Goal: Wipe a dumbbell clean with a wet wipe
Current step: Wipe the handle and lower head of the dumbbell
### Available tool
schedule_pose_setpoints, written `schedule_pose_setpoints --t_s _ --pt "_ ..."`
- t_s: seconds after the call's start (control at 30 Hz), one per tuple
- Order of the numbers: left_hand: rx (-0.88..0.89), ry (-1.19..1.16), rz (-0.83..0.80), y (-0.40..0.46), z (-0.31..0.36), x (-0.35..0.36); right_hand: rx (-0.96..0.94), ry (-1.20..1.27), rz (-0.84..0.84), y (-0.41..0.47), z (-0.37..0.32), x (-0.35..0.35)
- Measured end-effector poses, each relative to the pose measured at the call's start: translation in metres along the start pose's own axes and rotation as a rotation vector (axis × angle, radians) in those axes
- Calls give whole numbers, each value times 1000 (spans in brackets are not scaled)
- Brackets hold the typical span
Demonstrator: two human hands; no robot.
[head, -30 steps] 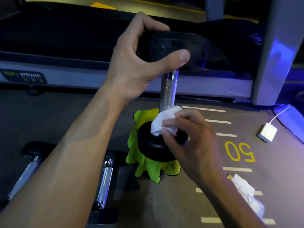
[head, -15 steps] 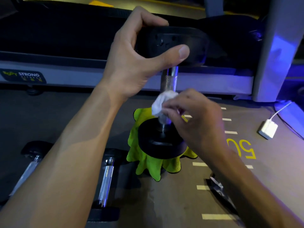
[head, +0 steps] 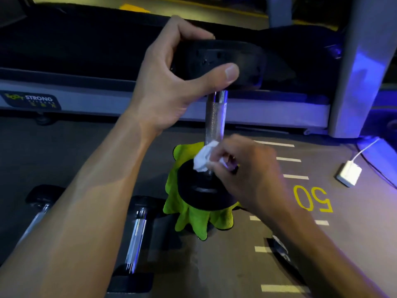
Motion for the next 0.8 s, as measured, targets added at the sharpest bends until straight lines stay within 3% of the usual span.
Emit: schedule_pose_setpoints --t_s 0.1,0.27,0.4,0.57,0.73,0.8 --pt "-7 13 -4 0 1 5 -66 23 246 21 -7 -10" --pt "-6 18 17 0 0 3 -21 15 208 0 -15 5" --pt "-15 31 8 1 0 5 -131 -99 421 34 -17 -10" --pt "-40 9 58 2 -5 -6 -43 -35 258 -7 -12 4" --pt "-16 18 36 -2 -2 -5 -30 172 377 34 -13 -11" --pt "-11 1 38 -2 0 -7 73 301 293 20 -4 0"
Point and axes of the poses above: each hand's wrist, its own y-axis towards the middle knuckle, its own x-axis out of the palm, z = x × y, the point moved 5 cm from there along y, towards the middle knuckle, and after that the axes turned 8 degrees about z, right-handed, at the moved point
